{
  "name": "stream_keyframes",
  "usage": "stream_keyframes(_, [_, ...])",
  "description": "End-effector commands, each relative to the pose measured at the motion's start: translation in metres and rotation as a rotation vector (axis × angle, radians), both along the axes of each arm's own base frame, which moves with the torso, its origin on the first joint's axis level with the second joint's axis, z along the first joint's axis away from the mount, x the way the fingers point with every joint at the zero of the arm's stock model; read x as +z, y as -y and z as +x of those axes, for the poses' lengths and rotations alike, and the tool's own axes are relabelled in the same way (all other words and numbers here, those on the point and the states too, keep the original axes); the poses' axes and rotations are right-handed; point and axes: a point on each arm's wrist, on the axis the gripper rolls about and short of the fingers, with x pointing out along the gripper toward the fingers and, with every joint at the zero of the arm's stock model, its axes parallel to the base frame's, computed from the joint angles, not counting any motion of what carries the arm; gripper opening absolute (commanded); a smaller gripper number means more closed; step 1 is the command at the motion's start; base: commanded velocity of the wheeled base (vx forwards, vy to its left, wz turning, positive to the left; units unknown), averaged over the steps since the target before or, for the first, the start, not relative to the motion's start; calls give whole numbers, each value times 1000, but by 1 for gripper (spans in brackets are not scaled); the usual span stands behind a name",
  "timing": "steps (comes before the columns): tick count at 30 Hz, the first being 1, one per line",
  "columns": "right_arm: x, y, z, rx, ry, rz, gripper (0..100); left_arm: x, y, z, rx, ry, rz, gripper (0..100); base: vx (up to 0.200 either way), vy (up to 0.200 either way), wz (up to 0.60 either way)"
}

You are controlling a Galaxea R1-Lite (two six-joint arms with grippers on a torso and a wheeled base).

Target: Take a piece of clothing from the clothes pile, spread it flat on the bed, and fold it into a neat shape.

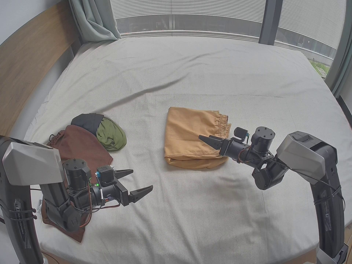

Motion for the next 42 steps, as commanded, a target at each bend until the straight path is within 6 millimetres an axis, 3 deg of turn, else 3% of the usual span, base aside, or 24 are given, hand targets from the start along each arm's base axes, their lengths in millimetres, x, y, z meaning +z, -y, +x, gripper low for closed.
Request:
stream_keyframes(1, [-31, 3, 2, -9, -52, -20, 100, -1, 0, 0, 0, -3, 1, 100, 0, 0, 0])
stream_keyframes(8, [-32, 3, 2, -7, -47, -18, 100, -1, 0, 0, 0, -4, 1, 100, 0, 0, 0])
stream_keyframes(10, [-24, 3, 1, -10, -26, -7, 100, -1, 0, 0, -2, -3, 1, 100, 0, 0, 0])
stream_keyframes(15, [33, 8, -11, -20, 63, 22, 100, 5, 1, -3, -5, 10, -3, 100, 0, 0, 0])
stream_keyframes(17, [61, 12, -26, -24, 95, 27, 100, 14, 0, -6, -3, 33, -9, 100, 0, 0, 0])
stream_keyframes(20, [81, 19, -53, -44, 127, 13, 100, 26, -3, -15, -6, 53, -12, 100, 0, 0, 0])
stream_keyframes(23, [81, 28, -78, -53, 147, -39, 100, 34, -6, -22, -11, 73, -10, 100, 0, 0, 0])
stream_keyframes(25, [81, 28, -78, -53, 147, -39, 100, 34, -6, -22, -11, 73, -10, 100, 0, 0, 0])
stream_keyframes(26, [77, 37, -103, -67, 168, -131, 100, 34, -9, -29, -27, 68, 0, 100, 0, 0, 0])
stream_keyframes(27, [77, 37, -103, -67, 168, -131, 100, 34, -9, -29, -27, 68, 0, 100, 0, 0, 0])
stream_keyframes(28, [75, 51, -122, -109, 190, -211, 100, 40, -14, -39, -61, 92, 16, 100, 0, 0, 0])
stream_keyframes(31, [79, 63, -135, -144, 229, -275, 100, 49, -16, -50, -101, 112, 9, 100, 0, 0, 0])
stream_keyframes(34, [93, 82, -161, -185, 302, -351, 100, 65, -14, -69, -142, 151, -6, 100, 0, 0, 0])
stream_keyframes(39, [109, 103, -176, -257, 372, -398, 100, 76, -10, -89, -217, 170, -25, 100, 0, 0, 0])
stream_keyframes(42, [119, 121, -198, -311, 389, -443, 100, 84, -6, -114, -312, 184, -45, 100, 0, 0, 0])
